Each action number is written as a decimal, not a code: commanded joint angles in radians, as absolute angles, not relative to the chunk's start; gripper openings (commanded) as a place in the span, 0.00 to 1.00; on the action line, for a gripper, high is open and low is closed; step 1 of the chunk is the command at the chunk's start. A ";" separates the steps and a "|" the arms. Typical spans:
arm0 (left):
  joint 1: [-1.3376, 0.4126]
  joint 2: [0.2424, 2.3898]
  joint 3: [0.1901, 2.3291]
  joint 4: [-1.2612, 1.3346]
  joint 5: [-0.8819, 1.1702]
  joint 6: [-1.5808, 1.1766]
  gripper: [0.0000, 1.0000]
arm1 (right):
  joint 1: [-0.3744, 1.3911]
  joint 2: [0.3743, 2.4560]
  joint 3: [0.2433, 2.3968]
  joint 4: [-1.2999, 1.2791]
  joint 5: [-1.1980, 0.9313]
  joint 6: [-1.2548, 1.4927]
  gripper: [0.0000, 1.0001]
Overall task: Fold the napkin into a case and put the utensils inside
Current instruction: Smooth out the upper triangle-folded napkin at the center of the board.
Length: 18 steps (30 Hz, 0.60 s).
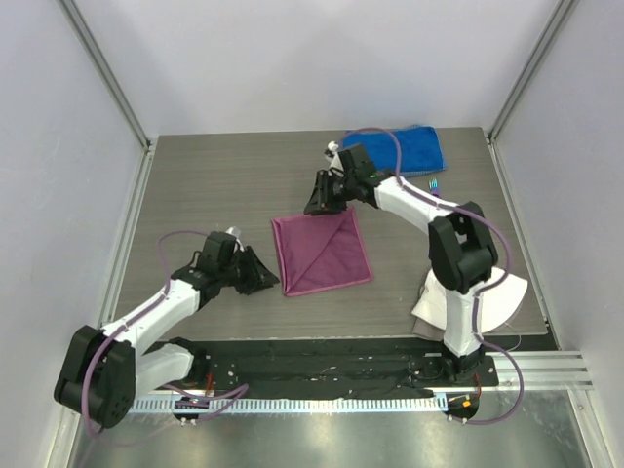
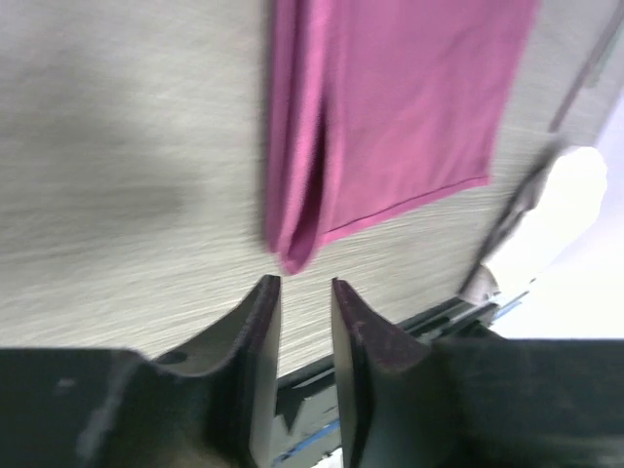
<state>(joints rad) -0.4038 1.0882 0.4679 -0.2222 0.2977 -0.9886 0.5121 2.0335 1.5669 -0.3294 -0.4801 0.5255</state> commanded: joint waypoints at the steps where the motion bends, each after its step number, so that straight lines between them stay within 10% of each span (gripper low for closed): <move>1: -0.408 1.146 0.564 -0.189 0.368 -0.980 0.27 | 0.465 1.908 1.454 -0.311 -0.419 0.474 0.32; 18: -0.468 1.486 0.667 -0.075 0.407 -0.917 0.27 | 0.322 2.025 1.436 -0.239 -0.456 0.462 0.22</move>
